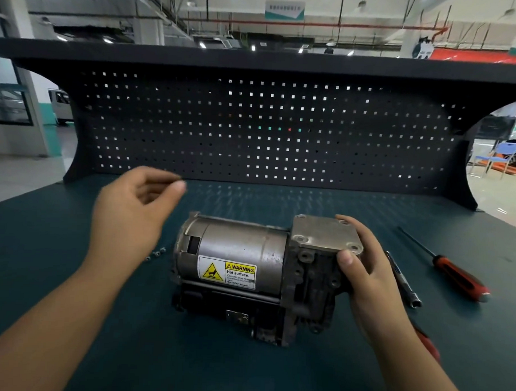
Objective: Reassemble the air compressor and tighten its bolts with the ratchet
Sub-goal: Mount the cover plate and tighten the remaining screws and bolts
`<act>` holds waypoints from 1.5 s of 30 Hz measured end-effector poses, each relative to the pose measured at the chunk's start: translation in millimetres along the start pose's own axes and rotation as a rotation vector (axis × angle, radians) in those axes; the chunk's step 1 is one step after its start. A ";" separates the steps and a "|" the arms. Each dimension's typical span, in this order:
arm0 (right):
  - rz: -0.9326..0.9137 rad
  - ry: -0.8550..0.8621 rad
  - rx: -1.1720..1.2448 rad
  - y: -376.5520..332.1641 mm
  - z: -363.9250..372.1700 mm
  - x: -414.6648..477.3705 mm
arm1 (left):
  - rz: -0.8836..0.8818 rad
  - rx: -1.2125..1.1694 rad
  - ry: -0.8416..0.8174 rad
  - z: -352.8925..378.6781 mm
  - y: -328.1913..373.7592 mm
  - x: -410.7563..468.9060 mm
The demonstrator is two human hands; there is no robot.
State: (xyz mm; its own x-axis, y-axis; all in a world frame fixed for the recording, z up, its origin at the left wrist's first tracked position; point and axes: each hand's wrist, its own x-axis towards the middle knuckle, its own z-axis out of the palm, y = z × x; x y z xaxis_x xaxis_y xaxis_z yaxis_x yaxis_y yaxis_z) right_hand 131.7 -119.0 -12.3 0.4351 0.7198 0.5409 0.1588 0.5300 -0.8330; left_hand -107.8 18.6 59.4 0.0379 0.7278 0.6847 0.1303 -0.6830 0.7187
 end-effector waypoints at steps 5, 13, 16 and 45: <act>0.011 -0.007 -0.031 0.8 -1.2 0.3 | 0.049 -0.324 -0.380 40.1 64.5 -35.3; 0.006 -0.012 -0.046 -0.6 -1.7 1.3 | 0.084 -0.165 -0.444 67.3 61.7 -45.8; 0.010 -0.008 -0.040 -0.6 -1.7 1.4 | 0.104 -0.107 -0.438 67.4 60.7 -47.5; 0.015 -0.031 -0.027 -1.8 -1.1 -0.5 | 0.101 -0.119 -0.435 69.8 47.7 -52.2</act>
State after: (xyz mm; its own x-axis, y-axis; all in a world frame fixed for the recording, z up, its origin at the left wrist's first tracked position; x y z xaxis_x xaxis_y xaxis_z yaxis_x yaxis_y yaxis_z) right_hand 132.2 -120.8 -11.2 0.4097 0.7416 0.5311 0.1766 0.5068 -0.8438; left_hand -34.4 -47.7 49.5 0.4600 0.5980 0.6563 -0.0095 -0.7358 0.6771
